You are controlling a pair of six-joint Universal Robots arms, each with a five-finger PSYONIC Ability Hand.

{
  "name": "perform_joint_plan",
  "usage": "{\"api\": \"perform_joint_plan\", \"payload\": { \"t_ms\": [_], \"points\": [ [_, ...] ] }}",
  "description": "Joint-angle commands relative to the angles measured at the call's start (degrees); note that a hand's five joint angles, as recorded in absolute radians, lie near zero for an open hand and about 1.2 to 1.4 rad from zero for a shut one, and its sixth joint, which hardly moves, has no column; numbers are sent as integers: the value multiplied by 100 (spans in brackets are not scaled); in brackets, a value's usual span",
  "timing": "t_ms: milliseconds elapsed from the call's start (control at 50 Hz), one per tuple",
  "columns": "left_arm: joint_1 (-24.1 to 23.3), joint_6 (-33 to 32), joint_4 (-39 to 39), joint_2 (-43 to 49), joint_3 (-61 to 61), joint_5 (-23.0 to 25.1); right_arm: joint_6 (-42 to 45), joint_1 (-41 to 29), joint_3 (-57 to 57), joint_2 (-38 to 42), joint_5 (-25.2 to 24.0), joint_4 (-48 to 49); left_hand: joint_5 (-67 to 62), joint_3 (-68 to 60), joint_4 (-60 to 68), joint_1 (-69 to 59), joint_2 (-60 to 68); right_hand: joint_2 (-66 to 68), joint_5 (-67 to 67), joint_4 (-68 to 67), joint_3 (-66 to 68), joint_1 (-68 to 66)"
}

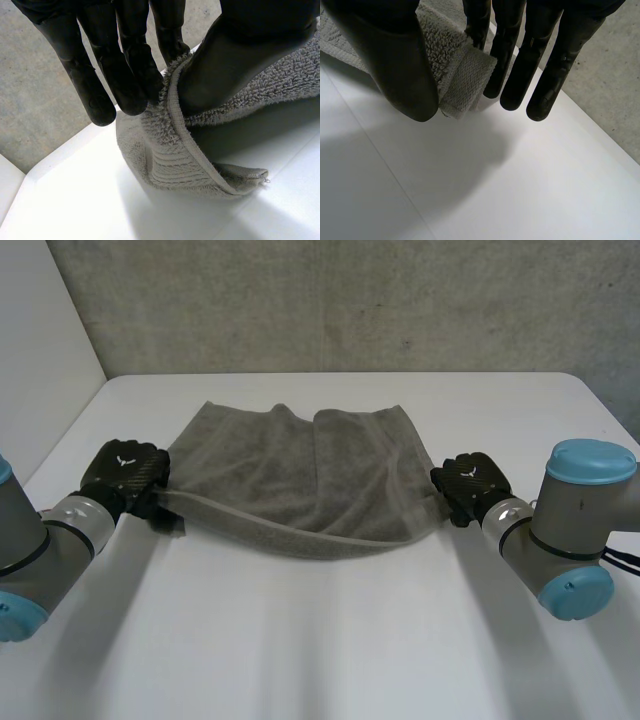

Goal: Fold the towel.

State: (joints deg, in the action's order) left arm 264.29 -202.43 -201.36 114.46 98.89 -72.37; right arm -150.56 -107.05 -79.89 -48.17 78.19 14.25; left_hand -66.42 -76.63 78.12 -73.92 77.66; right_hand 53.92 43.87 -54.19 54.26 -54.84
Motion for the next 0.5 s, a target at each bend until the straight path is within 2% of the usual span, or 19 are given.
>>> {"api": "perform_joint_plan", "payload": {
  "t_ms": [20, 40, 160, 280, 300, 320, 340, 360, 500],
  "points": [
    [0, 2, 0, -3, 7, 3, -8, -9, -9, -34, -15, -18, -358, -337, 188, -608, 234, 1460, 1466, -1434, 1427, -1368],
    [0, 2, 0, -3, 7, 3, -8, -9, -9, -61, -32, -45, -358, -337, 188, -608, 234, 2596, 2602, -2570, 2563, -2504],
    [0, 2, 0, -21, -10, -5, -70, -53, -106, -298, -59, -62, -358, -337, 188, -608, 234, 2608, 2613, -2581, 2574, -2516],
    [0, 10, 0, -73, -1, -5, -588, -123, -220, -790, -138, -106, -358, -337, 188, -608, 234, 2608, 2613, -2581, 2574, -2516],
    [0, 10, 0, -82, -1, -5, -658, -132, -264, -877, -138, -167, -358, -337, 188, -608, 234, 1048, 1054, -1022, 1015, -956],
    [0, 10, 0, -82, -1, -5, -659, -132, -264, -878, -138, -168, -358, -337, 188, -608, 234, 1033, 1038, -1006, 999, -941],
    [-9, 10, 0, -82, 16, -5, -667, -149, -308, -913, -147, -203, -358, -337, 188, -608, 234, -1032, -1027, 1059, -1066, 1124],
    [-9, 10, 0, -82, 25, -5, -659, -201, -369, -922, -138, -221, -358, -337, 188, -608, 234, -1386, -1381, 1413, -1419, 1478],
    [-27, 10, 9, -82, 43, -5, -632, -255, -545, -764, -138, -150, -358, -337, 188, -608, 234, -1491, -1485, 1517, -1524, 1583]
  ]
}}
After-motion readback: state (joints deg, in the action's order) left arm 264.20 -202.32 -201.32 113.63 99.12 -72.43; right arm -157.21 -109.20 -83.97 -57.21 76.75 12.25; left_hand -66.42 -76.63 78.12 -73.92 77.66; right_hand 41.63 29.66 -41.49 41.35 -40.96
